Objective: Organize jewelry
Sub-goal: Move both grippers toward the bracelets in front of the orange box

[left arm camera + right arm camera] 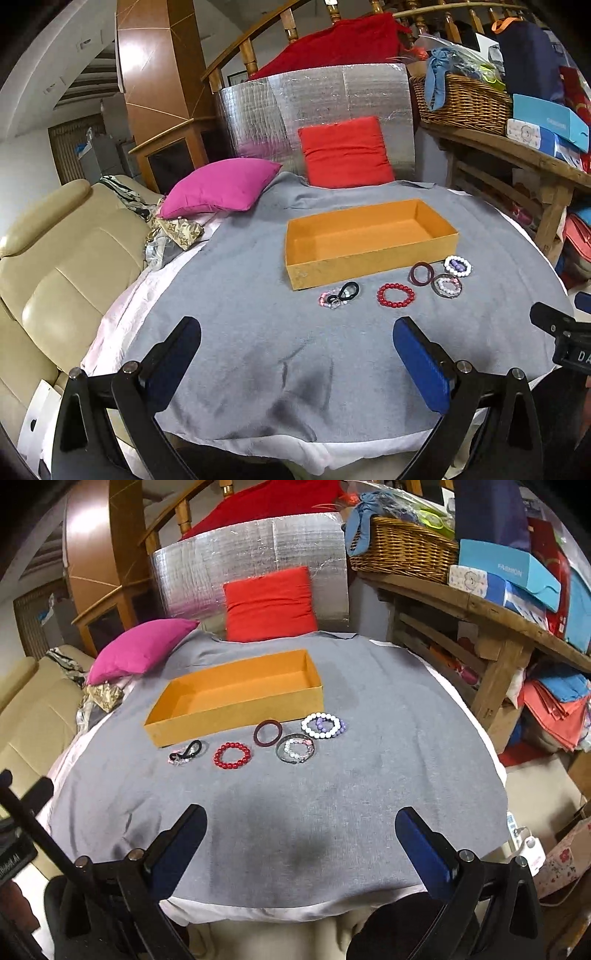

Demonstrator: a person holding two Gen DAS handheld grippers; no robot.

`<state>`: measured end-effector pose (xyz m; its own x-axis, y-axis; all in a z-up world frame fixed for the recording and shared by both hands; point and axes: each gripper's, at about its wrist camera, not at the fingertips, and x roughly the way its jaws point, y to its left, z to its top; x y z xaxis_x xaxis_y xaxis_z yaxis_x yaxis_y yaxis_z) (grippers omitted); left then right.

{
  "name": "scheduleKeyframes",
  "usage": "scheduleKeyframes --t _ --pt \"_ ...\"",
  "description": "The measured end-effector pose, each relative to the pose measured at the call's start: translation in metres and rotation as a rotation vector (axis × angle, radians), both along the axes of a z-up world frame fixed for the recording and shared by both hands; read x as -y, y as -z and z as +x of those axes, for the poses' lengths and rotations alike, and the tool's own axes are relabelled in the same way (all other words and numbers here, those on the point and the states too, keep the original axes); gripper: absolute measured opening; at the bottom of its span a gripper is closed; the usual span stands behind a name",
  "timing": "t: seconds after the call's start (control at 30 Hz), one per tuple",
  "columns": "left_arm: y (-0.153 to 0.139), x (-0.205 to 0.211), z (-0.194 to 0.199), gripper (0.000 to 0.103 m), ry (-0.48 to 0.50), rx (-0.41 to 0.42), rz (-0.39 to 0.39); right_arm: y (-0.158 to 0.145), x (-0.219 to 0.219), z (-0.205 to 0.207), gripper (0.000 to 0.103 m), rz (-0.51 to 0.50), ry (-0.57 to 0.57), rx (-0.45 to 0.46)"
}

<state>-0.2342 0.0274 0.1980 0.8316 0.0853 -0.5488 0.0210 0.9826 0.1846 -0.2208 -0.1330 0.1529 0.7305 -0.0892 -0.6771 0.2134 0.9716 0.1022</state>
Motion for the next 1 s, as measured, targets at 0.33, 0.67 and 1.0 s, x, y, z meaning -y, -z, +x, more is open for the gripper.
scheduleKeyframes --t 0.33,0.67,1.0 --pt "0.004 0.003 -0.001 0.103 -0.017 -0.012 0.002 0.001 -0.007 0.006 0.103 -0.002 -0.007 -0.007" --pt "0.004 0.006 0.000 0.103 -0.021 -0.032 0.006 0.004 -0.005 0.007 0.103 0.014 -0.003 -0.014" --pt "0.005 0.007 0.003 0.103 -0.016 -0.046 0.002 0.005 -0.001 0.008 0.103 0.028 0.010 -0.017"
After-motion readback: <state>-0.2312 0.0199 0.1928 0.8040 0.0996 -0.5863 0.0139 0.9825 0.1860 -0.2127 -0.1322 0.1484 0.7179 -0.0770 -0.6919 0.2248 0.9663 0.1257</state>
